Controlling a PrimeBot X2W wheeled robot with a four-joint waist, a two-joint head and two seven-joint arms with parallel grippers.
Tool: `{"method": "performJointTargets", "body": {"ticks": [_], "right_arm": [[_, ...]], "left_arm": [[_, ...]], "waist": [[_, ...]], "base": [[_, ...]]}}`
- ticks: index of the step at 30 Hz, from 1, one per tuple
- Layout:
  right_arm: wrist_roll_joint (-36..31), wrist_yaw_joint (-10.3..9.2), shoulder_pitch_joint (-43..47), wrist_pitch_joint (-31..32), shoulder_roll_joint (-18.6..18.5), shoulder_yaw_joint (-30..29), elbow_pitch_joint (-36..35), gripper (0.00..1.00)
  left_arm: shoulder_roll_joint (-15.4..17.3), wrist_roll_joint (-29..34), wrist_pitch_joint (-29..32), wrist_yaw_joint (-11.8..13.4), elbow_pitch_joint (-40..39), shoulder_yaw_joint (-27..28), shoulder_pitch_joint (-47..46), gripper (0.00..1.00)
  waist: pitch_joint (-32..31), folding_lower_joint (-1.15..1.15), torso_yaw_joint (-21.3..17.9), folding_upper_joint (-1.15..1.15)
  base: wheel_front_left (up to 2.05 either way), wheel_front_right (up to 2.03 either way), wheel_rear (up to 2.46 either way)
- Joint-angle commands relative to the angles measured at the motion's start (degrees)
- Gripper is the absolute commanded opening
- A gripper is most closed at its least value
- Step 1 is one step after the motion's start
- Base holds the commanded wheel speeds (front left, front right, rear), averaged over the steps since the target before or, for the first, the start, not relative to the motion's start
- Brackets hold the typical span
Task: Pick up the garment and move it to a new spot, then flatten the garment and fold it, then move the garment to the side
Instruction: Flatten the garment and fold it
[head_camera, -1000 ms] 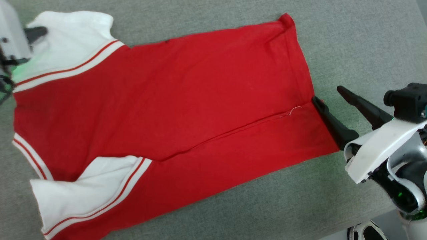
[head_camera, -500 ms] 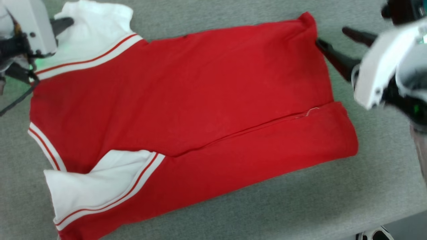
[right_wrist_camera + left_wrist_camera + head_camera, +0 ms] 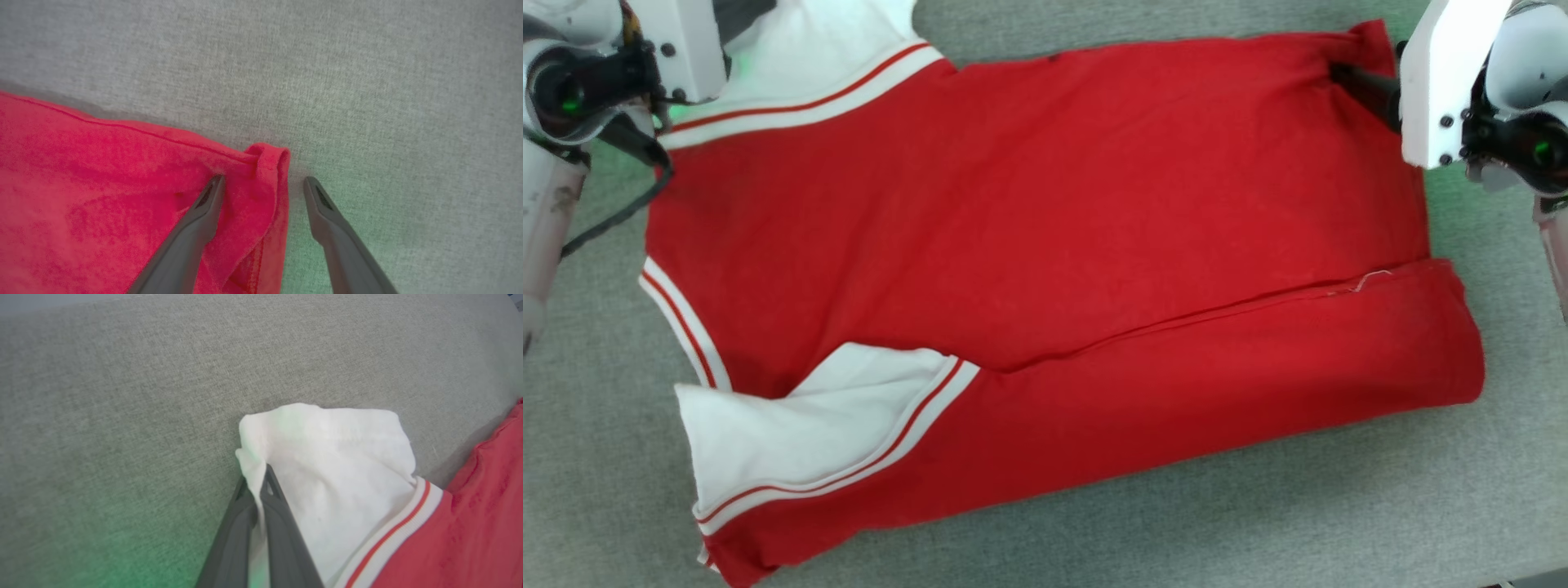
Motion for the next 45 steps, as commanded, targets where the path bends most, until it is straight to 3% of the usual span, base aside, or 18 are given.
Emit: {"method": "performJointTargets", "body": {"ticks": [1,5,6,7,13,20,25,35,42,45], "right_arm": [[0.4,-0.06,-0.8,-0.2,0.1,0.2,1.1,1.00],[1.5,-0.06,-1.1,-1.3,0.4,1.5,3.6,1.00],[2.4,-0.05,-1.1,-1.3,0.6,1.8,4.0,0.46],[3.0,-0.02,-1.0,-1.3,0.7,2.1,4.4,0.00],[4.7,-0.06,-0.7,-5.6,-1.1,3.0,4.7,0.00],[8.6,-0.05,3.1,-12.6,-4.7,3.3,0.2,0.00],[11.8,-0.06,10.5,-15.4,-9.1,3.6,-5.7,0.00],[12.1,-0.06,27.3,-14.8,-17.1,-0.1,-18.1,0.00],[11.0,-0.06,37.1,-11.3,-17.7,-6.1,-25.1,0.00],[10.0,-0.06,40.2,-9.7,-16.9,-8.5,-26.9,0.00]], "left_arm": [[-0.2,-0.4,0.3,0.1,0.3,-1.2,1.0,0.00],[0.7,-1.4,0.1,0.1,-0.9,-3.2,0.4,0.00],[0.9,-1.9,-0.2,0.1,-1.2,-3.5,0.4,0.00],[1.0,-2.4,-0.4,0.1,-1.4,-3.7,0.3,0.00],[1.0,-5.3,-3.3,0.0,-3.5,-5.4,1.1,0.00],[1.1,-10.5,-11.8,0.0,-10.1,-5.9,4.4,0.00],[4.8,-12.8,-17.4,0.0,-19.3,-7.9,9.7,0.00],[16.2,-15.9,-28.3,0.0,-37.5,-9.0,25.9,0.00],[19.8,-15.4,-35.9,2.5,-44.2,-9.6,36.8,0.00],[19.3,-15.3,-38.2,3.6,-45.1,-10.6,40.3,0.00]], "waist": [[0.6,0.00,0.8,0.00],[1.0,0.00,1.1,0.00],[1.0,0.00,1.2,0.00],[0.9,0.00,1.3,0.00],[-1.3,0.00,2.2,0.00],[-7.0,0.00,5.2,0.00],[-10.7,0.00,7.0,0.00],[-14.5,0.00,9.2,0.00],[-14.6,0.00,10.3,0.00],[-14.1,0.00,10.8,0.00]], "base": [[0.00,0.00,0.00],[0.00,0.00,0.00],[0.00,0.00,0.00],[0.00,0.00,0.00],[0.00,0.00,0.00],[0.00,0.00,0.00],[0.00,0.00,0.00],[0.00,0.00,0.00],[0.00,0.00,0.00],[0.00,0.00,0.00]]}}
